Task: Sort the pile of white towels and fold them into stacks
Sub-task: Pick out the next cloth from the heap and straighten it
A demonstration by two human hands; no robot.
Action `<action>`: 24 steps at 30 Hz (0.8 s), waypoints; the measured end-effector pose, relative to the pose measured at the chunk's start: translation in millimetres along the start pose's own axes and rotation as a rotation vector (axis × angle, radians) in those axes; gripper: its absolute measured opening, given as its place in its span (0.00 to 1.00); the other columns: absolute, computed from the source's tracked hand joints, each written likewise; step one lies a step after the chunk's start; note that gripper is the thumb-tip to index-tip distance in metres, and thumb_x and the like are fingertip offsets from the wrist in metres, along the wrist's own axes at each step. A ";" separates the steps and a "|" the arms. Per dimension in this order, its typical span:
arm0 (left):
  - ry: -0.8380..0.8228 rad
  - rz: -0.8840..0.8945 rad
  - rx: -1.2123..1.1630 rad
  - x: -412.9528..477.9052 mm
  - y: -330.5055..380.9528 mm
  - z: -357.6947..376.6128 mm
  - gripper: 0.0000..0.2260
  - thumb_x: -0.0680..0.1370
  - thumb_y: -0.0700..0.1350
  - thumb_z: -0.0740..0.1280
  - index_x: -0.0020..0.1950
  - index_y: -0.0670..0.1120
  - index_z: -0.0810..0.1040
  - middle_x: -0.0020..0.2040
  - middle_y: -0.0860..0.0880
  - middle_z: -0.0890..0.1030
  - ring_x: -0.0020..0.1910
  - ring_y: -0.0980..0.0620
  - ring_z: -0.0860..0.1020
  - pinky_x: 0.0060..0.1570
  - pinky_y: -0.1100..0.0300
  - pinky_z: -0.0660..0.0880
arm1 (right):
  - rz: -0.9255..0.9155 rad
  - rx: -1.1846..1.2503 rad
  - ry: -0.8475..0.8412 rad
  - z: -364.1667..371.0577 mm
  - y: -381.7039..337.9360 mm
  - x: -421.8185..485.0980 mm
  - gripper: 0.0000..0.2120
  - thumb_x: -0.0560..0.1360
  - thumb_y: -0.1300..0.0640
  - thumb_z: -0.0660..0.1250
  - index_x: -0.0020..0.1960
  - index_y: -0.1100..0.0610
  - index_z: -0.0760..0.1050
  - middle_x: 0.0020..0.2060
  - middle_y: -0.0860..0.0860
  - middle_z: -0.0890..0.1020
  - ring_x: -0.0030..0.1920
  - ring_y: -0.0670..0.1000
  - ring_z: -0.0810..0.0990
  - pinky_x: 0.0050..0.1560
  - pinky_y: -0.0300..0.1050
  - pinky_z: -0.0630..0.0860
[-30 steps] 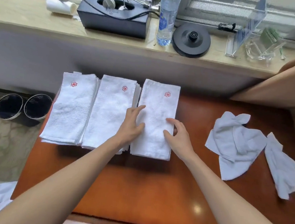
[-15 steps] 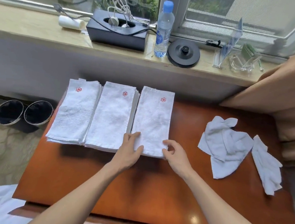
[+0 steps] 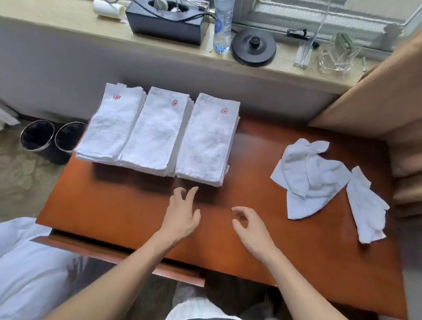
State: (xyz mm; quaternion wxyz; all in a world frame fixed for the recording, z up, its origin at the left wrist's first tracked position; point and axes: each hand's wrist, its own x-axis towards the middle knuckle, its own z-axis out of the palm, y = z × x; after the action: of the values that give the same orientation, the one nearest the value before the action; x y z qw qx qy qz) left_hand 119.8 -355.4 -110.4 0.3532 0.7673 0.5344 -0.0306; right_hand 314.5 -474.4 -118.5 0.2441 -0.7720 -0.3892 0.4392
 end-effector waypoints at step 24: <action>-0.004 0.347 0.227 -46.2 290.2 188.5 0.25 0.82 0.50 0.63 0.79 0.51 0.64 0.79 0.47 0.62 0.79 0.47 0.57 0.74 0.51 0.56 | -0.076 -0.024 0.171 -257.5 194.8 -95.1 0.16 0.83 0.55 0.63 0.69 0.48 0.74 0.64 0.43 0.75 0.68 0.44 0.72 0.71 0.47 0.71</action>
State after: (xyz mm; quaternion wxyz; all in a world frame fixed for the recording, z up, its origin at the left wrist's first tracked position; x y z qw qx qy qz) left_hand 406.6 -552.6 -84.2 0.2655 0.8827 0.3866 -0.0305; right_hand 583.8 -673.6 -84.7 0.2840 -0.7941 -0.4013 0.3574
